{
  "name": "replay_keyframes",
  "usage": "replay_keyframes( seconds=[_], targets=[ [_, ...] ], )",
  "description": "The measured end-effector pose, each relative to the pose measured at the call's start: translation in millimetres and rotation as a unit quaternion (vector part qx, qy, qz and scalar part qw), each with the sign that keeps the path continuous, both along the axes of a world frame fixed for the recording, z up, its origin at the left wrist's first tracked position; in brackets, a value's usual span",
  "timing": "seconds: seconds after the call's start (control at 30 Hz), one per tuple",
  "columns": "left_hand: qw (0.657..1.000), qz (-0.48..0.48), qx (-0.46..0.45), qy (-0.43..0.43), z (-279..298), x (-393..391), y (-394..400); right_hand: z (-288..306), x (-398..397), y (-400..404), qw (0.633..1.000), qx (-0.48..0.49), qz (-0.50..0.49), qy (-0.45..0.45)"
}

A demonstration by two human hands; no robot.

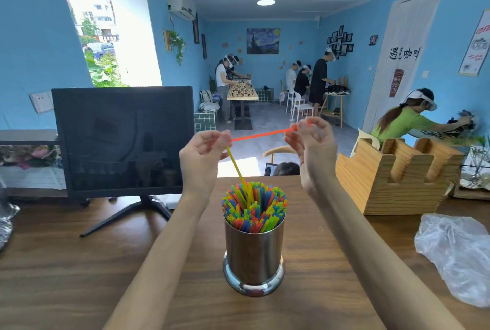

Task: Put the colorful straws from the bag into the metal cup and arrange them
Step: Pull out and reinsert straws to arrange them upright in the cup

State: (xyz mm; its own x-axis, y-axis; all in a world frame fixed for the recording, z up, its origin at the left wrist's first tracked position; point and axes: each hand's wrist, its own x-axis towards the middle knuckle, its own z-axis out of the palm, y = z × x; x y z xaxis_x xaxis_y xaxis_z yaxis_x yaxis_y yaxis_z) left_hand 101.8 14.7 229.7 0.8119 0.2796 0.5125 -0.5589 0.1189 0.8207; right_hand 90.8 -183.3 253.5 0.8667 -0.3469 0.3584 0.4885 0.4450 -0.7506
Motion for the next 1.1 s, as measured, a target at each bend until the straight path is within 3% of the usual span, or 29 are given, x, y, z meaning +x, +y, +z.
replay_keyframes(
  seconds=[0.07,0.13,0.3,0.5,0.63,0.73,0.87,1.1],
  targets=[
    [0.998,0.001,-0.068,0.0,7.7,0.3,3.5,-14.3,-2.1,3.0,0.997,-0.023,0.055,0.043],
    [0.994,0.004,-0.107,0.0,13.7,1.6,7.4,-30.6,-3.9,4.9,0.989,-0.11,0.081,0.064],
    [0.993,0.017,-0.114,0.0,19.6,3.3,12.8,-45.3,-4.8,-1.2,0.928,-0.353,0.104,0.065],
    [0.995,0.016,-0.094,0.004,18.3,4.7,10.9,-44.0,-7.9,2.1,0.879,-0.421,0.211,0.077],
    [0.996,0.023,-0.085,0.007,17.5,4.7,10.7,-45.2,-12.1,1.6,0.881,-0.374,0.277,0.086],
    [0.995,0.019,-0.093,0.016,15.7,4.5,16.7,-43.6,-11.7,-5.9,0.913,-0.325,0.225,0.103],
    [0.996,-0.006,-0.08,0.035,16.0,4.9,21.5,-32.5,-4.0,-18.1,0.967,-0.175,0.146,0.116],
    [0.996,-0.062,-0.037,0.05,25.9,1.0,11.7,-0.9,7.9,-9.4,0.989,0.021,0.136,0.06]
  ],
)
